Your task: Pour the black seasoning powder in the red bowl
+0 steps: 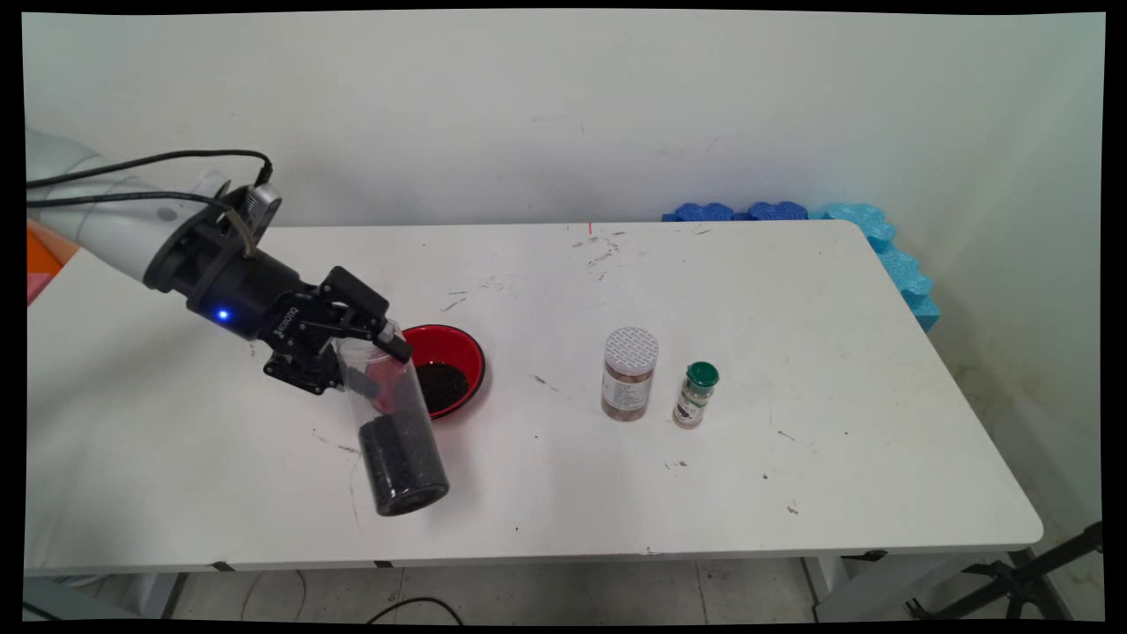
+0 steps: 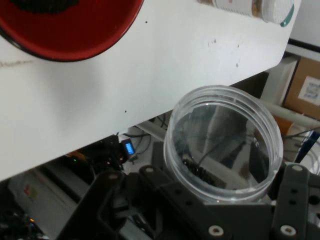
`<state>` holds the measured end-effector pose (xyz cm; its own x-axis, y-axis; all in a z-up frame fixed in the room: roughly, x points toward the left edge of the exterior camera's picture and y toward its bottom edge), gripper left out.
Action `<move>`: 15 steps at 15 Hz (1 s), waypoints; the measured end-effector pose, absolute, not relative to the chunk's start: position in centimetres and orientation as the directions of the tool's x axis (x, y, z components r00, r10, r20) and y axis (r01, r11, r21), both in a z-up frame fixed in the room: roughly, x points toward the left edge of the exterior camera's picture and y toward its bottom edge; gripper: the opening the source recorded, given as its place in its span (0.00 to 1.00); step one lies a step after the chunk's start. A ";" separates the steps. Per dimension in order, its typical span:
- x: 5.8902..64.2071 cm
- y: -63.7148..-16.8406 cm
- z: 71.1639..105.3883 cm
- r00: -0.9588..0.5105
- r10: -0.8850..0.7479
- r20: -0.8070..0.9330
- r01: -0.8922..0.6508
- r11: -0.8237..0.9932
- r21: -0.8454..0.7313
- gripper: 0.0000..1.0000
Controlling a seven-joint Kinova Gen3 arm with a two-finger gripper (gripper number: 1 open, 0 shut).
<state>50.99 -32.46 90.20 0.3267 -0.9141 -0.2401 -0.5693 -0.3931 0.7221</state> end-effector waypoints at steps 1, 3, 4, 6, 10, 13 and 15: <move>50.9 -32.6 90.1 0.347 -0.899 -0.268 -0.553 -0.427 0.716 0.00; 50.9 -32.8 89.9 0.380 -0.871 -0.311 -0.526 -0.480 0.702 0.00; 50.9 -32.9 89.8 0.396 -0.856 -0.333 -0.511 -0.507 0.694 0.00; 51.0 -33.1 89.6 0.421 -0.830 -0.366 -0.486 -0.547 0.681 0.00; 51.1 -33.4 89.2 0.472 -0.763 -0.441 -0.422 -0.635 0.646 0.00; 50.9 -33.6 89.0 0.513 -0.682 -0.521 -0.348 -0.720 0.601 0.00; 50.9 -33.7 88.9 0.528 -0.642 -0.556 -0.311 -0.756 0.576 0.00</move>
